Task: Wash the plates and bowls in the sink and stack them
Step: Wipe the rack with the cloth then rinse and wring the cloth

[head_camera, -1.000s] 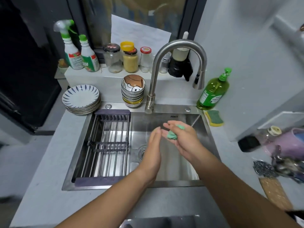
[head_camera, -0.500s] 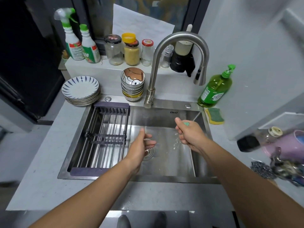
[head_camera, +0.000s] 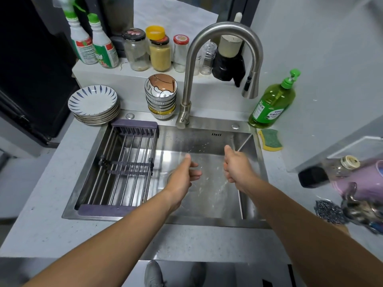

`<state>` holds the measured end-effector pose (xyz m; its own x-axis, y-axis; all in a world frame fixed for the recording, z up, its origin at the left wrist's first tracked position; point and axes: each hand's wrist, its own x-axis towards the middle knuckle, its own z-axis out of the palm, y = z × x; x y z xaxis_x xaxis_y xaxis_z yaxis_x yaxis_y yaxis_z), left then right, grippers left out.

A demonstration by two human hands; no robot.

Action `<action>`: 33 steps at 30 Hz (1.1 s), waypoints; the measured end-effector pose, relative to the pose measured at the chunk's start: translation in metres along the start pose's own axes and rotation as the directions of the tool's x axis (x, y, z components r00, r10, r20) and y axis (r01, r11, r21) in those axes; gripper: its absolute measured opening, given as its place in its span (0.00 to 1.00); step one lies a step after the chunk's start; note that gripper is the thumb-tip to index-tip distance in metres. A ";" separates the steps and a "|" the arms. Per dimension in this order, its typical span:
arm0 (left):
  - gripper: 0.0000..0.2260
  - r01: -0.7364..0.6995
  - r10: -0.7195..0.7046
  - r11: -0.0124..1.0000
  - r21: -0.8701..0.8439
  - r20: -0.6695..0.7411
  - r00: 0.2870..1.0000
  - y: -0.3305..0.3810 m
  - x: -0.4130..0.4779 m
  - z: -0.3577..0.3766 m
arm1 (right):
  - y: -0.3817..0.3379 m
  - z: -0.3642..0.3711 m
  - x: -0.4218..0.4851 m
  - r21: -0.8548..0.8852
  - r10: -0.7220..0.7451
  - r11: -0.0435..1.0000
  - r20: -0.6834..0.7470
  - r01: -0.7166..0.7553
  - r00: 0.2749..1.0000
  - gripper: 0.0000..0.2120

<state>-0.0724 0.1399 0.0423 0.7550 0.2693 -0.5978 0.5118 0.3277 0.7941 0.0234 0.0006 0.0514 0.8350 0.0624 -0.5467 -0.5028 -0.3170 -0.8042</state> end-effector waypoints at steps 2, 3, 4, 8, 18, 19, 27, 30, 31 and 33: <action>0.21 0.012 -0.012 1.000 0.000 0.029 0.999 -0.002 0.000 0.006 | 0.003 -0.002 0.003 0.008 -0.001 1.000 -0.047 0.002 0.999 0.22; 0.21 0.022 -0.022 1.000 -0.002 0.050 0.999 -0.002 0.000 0.010 | 0.006 -0.003 0.004 0.004 -0.007 1.000 -0.074 0.007 0.997 0.22; 0.20 0.034 -0.033 0.999 -0.005 0.070 0.997 -0.001 -0.001 0.013 | 0.009 -0.005 0.004 0.003 -0.010 1.000 -0.095 0.010 0.995 0.22; 0.19 0.065 -0.061 0.998 -0.022 0.143 0.988 0.003 -0.007 0.027 | 0.014 -0.011 0.003 0.107 0.023 0.994 -0.094 -0.013 0.995 0.26; 0.08 -0.011 0.013 1.000 -0.007 0.277 0.961 0.017 -0.009 0.049 | 0.011 -0.040 -0.030 0.502 -0.069 0.858 0.326 -0.110 0.943 0.18; 0.05 -0.003 0.008 1.000 -0.019 0.292 0.956 0.017 -0.008 0.049 | 0.013 -0.045 -0.030 0.474 -0.092 0.879 0.281 -0.055 0.955 0.16; 0.13 0.139 -0.071 0.983 -0.123 0.443 0.893 0.021 -0.007 0.053 | 0.015 -0.075 -0.037 0.272 -0.081 0.962 0.281 0.001 0.956 0.16; 0.17 0.112 -0.067 0.991 -0.077 0.438 0.896 0.022 -0.004 0.058 | 0.018 -0.085 -0.036 0.338 -0.096 0.941 0.269 -0.001 0.958 0.12; 0.15 0.098 -0.063 0.993 -0.059 0.432 0.899 0.023 -0.004 0.062 | 0.019 -0.089 -0.037 0.330 -0.104 0.944 0.240 0.019 0.965 0.07; 0.11 0.085 -0.069 0.996 -0.020 0.416 0.907 0.023 -0.003 0.068 | 0.022 -0.096 -0.039 0.321 -0.107 0.946 0.197 0.039 0.975 0.06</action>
<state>-0.0344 0.0848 0.0699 0.8201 -0.1554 -0.5507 0.5654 0.3679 0.7382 0.0011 -0.0997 0.0772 0.8233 0.2813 -0.4930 -0.5153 0.0062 -0.8570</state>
